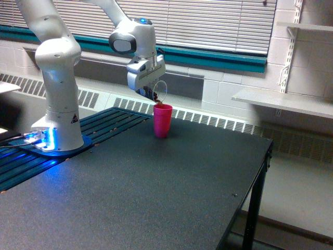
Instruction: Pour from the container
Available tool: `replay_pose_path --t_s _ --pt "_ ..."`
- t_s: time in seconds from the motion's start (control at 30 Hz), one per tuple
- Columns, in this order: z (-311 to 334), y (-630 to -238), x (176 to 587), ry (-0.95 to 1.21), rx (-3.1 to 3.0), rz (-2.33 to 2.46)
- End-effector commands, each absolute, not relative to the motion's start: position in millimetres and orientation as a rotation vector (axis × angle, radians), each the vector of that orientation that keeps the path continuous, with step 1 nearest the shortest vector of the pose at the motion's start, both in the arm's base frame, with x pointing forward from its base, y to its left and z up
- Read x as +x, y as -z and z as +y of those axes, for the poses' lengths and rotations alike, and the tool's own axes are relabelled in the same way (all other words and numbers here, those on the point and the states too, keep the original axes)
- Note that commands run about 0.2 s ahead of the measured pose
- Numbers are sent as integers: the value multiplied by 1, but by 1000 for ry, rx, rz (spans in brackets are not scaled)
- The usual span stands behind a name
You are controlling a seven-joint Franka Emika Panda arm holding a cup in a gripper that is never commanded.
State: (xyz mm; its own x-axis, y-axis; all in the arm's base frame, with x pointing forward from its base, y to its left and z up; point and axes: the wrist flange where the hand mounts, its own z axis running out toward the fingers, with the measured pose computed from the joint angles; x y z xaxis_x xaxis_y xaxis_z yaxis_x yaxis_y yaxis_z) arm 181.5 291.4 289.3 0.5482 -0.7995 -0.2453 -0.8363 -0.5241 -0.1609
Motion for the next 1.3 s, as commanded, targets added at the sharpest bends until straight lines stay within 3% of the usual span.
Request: replay_pose_path --t_s 0.03,1.3 --pt "286 -284 182 -209 -2549 1354" --pt "276 -281 194 -258 -2555 1327"
